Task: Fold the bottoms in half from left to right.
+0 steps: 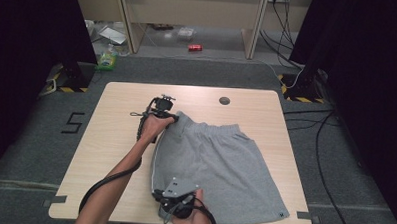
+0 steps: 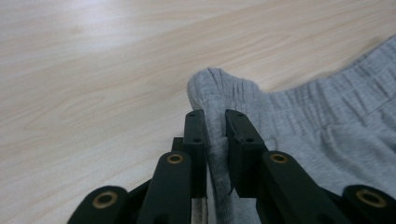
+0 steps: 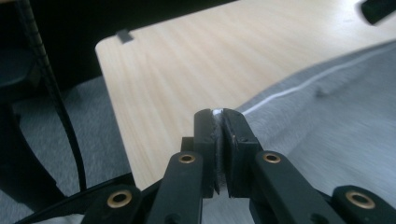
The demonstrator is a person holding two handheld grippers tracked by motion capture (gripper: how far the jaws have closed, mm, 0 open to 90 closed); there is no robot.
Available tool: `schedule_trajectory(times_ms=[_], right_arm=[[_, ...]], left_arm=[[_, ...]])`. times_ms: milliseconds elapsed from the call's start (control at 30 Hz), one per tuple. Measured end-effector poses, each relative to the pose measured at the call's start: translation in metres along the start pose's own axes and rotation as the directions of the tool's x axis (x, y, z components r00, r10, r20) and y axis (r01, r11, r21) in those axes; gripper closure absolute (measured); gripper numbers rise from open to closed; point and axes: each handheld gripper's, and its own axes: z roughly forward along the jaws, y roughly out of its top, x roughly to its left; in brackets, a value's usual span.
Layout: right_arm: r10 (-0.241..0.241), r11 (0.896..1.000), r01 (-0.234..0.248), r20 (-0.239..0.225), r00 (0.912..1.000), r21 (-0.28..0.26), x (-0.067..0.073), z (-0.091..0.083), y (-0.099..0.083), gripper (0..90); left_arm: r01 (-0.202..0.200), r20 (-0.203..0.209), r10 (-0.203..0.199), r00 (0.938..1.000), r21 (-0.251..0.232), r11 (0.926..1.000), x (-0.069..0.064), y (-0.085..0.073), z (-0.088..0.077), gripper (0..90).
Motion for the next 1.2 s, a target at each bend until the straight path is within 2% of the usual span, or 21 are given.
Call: schedule_trajectory(times_ms=[200, 433, 633, 767, 867, 1033, 1200], right_arm=[[0.05, 0.997, -0.047, 0.043, 0.9978, -0.057, -0.014, -0.039, -0.007, 85.1], [0.106, 0.989, -0.093, 0.116, 0.9875, -0.112, -0.031, -0.081, -0.018, 85.1], [0.156, 0.98, -0.132, 0.164, 0.9739, -0.152, -0.041, -0.112, -0.034, 85.1], [0.184, 0.973, -0.152, 0.187, 0.965, -0.175, -0.043, -0.132, -0.045, 85.1], [0.214, 0.966, -0.175, 0.208, 0.9544, -0.19, -0.045, -0.145, -0.053, 85.1], [0.247, 0.958, -0.2, 0.236, 0.9398, -0.207, -0.048, -0.16, -0.066, 85.1], [0.273, 0.951, -0.222, 0.25, 0.9288, -0.214, -0.048, -0.17, -0.076, 85.1]], left_arm=[[-0.009, 0.015, 0.009, 0.9998, -0.009, 0.9999, -0.022, 0.02, -0.004, 78.7], [-0.038, 0.035, 0.038, 0.9987, -0.012, 0.9992, -0.056, 0.042, -0.002, 78.7], [-0.065, 0.053, 0.065, 0.9964, -0.01, 0.9979, -0.085, 0.056, 0.005, 78.6], [-0.068, 0.071, 0.068, 0.9951, -0.006, 0.9977, -0.101, 0.061, 0.012, 78.5], [-0.082, 0.084, 0.082, 0.9931, -0.003, 0.9966, -0.114, 0.064, 0.016, 78.4], [-0.107, 0.106, 0.106, 0.9886, 0.002, 0.9942, -0.136, 0.067, 0.024, 78.4], [-0.121, 0.121, 0.119, 0.9855, 0.007, 0.9927, -0.15, 0.07, 0.03, 78.3]])
